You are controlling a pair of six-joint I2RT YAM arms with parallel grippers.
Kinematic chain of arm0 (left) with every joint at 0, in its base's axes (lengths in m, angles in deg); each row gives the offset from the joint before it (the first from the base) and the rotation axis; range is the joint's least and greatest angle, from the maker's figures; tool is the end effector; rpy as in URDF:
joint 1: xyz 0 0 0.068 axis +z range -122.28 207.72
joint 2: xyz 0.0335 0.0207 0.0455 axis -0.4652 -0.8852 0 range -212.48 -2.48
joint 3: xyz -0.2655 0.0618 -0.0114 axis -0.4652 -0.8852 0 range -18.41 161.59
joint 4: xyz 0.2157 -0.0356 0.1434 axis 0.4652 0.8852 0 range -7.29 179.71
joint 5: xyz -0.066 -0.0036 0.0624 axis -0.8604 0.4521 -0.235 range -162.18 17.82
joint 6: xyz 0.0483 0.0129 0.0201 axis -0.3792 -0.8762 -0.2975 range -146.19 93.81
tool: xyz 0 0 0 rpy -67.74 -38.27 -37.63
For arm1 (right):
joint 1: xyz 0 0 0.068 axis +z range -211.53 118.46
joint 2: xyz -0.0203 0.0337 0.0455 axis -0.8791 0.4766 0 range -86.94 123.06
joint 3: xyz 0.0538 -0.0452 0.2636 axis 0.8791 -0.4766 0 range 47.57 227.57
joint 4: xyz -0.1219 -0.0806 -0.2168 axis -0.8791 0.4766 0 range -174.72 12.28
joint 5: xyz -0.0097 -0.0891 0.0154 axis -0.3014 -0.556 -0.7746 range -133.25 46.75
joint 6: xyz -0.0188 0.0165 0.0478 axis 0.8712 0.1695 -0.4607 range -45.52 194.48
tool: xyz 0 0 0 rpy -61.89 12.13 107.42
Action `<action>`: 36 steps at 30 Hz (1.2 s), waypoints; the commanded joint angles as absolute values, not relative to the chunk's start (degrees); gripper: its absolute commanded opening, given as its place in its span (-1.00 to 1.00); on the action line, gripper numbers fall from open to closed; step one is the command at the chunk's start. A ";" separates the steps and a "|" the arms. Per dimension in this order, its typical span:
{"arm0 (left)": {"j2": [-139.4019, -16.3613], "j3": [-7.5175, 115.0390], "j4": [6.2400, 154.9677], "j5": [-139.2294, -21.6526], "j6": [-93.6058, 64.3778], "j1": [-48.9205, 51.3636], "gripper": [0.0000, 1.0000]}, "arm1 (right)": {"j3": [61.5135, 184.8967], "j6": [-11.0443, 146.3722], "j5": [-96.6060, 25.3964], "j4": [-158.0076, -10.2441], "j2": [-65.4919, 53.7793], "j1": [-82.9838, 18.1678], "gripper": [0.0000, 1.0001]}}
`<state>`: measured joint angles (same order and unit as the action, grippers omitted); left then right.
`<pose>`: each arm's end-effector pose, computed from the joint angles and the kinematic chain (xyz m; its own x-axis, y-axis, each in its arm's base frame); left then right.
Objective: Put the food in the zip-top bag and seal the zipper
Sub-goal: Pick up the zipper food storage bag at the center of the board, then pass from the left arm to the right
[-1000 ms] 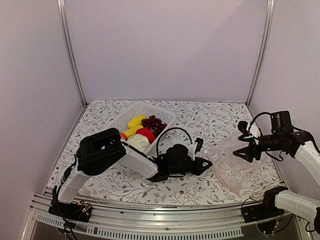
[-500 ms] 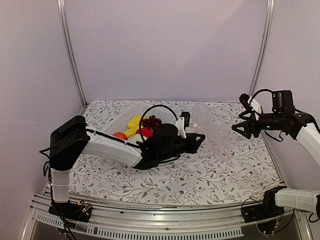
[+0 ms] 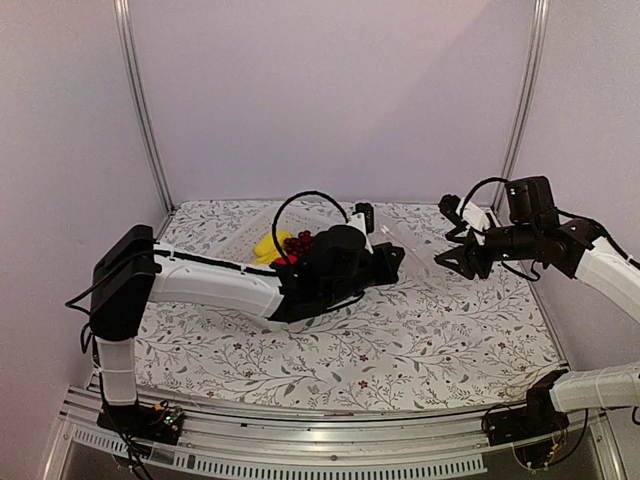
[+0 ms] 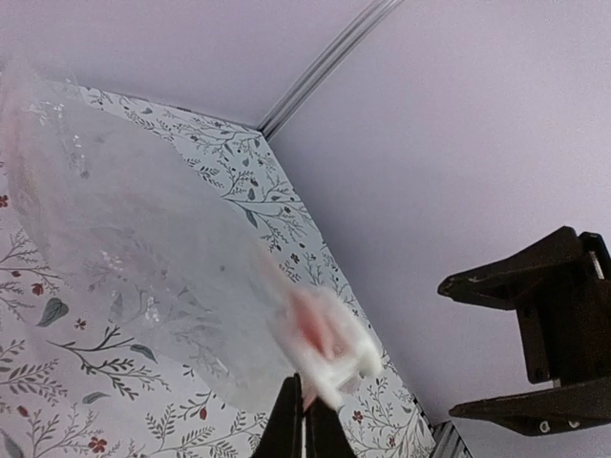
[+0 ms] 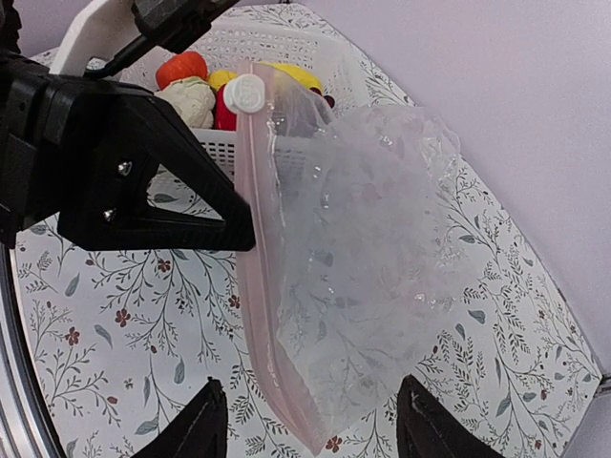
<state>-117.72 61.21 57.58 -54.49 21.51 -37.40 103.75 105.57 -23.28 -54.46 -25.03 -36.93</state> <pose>0.2087 -0.4244 0.2388 -0.5979 -0.3857 -0.7027 0.4403 0.5744 -0.6900 0.2063 0.1077 0.3185 -0.1257 -0.5914 -0.7965 -0.8262 0.5068 -0.2460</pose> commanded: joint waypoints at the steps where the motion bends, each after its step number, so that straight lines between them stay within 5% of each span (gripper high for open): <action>1: -116.62 62.79 59.85 -54.14 21.89 -36.79 -1.00 | 104.61 106.37 -27.05 -55.68 -22.72 -33.46 0.16; 20: -113.67 60.90 58.42 -58.07 20.31 -37.04 -1.00 | 104.26 106.63 -28.63 -58.99 -16.40 -30.51 0.06; 34: -112.91 59.46 60.43 -59.82 20.55 -37.76 -1.00 | 109.44 101.69 -47.35 -65.58 -14.60 -32.34 -0.98; 36: -112.84 59.01 60.73 -60.04 20.78 -37.84 -1.00 | 110.87 100.11 -50.55 -66.43 -14.23 -34.49 -1.00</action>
<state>-114.50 60.79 58.59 -59.16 20.59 -37.51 107.36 103.10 -41.73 -62.79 -14.51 -31.69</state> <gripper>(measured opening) 0.006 0.008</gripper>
